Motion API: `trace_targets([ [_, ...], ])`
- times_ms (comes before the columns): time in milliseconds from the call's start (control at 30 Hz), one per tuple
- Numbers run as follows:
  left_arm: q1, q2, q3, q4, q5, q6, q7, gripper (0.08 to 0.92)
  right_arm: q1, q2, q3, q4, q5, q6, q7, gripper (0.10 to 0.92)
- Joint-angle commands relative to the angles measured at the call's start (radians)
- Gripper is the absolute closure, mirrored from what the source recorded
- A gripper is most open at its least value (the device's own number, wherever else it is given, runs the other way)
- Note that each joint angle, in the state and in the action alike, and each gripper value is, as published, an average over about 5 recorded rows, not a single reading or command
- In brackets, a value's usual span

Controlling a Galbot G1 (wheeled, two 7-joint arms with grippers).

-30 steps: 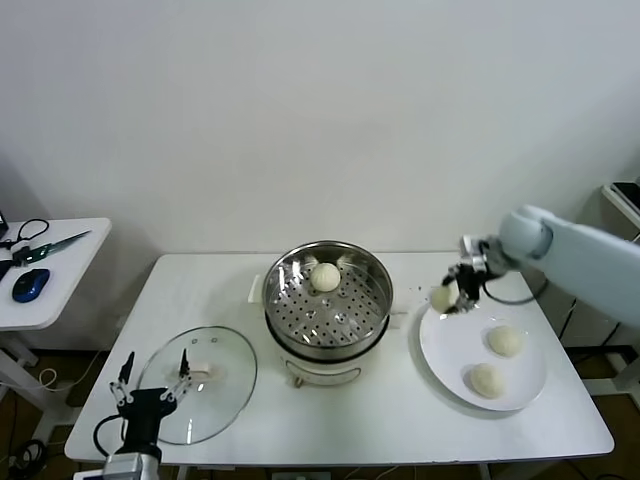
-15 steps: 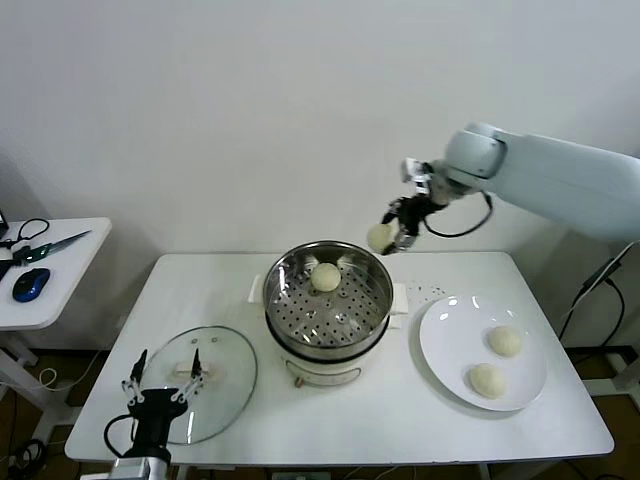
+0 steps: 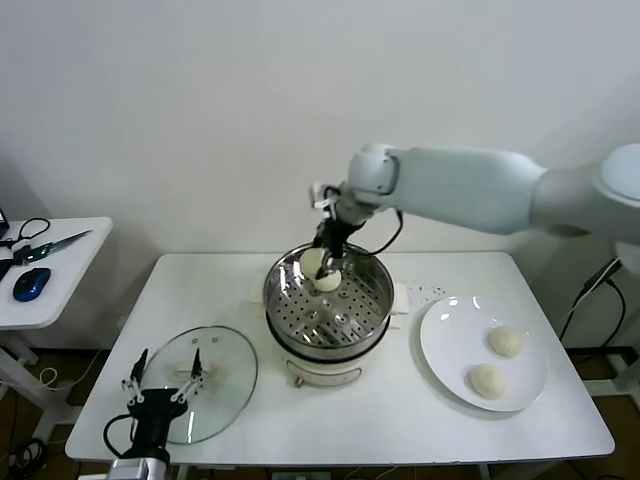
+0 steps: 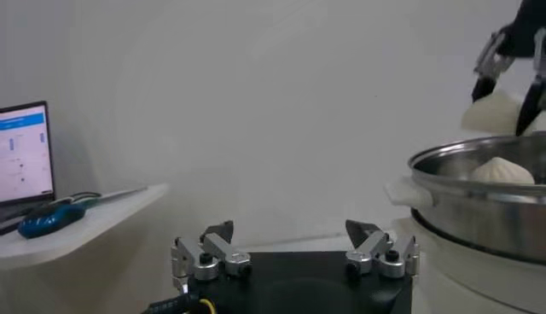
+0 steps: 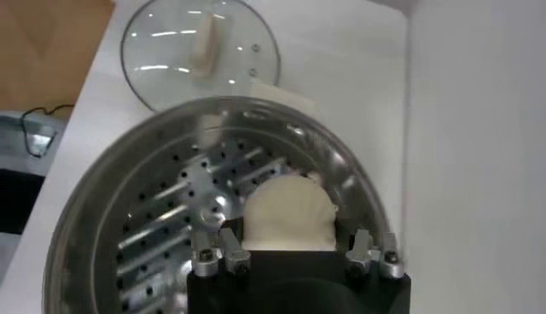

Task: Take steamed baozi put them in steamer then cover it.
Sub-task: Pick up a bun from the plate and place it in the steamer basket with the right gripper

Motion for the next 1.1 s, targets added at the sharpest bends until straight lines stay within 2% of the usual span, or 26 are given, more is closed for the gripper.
trace_targets([
  [33,0.002,0.001,0.003,0.004,-0.003,-0.002,0.000,0.177,-0.076,0.092,-0.029,-0.012,0.016,-0.013,0.027,0.338],
  [500,-0.008,-0.002,0.004,0.014,-0.003,-0.001,0.000,0.177,-0.126,0.092,-0.021,-0.028,-0.019,-0.017,0.034,0.327],
  [767,-0.008,-0.004,0.004,0.017,-0.001,-0.001,0.000,0.177,-0.111,0.075,0.005,-0.029,-0.024,-0.031,0.023,0.210],
  [900,-0.010,-0.004,0.003,0.015,-0.001,0.001,-0.001,0.177,-0.050,0.029,0.009,0.001,-0.035,-0.013,-0.015,0.203],
  [1100,-0.013,-0.005,0.006,0.009,0.005,0.007,-0.001,0.177,0.085,-0.119,-0.012,0.084,-0.136,0.070,-0.134,0.202],
])
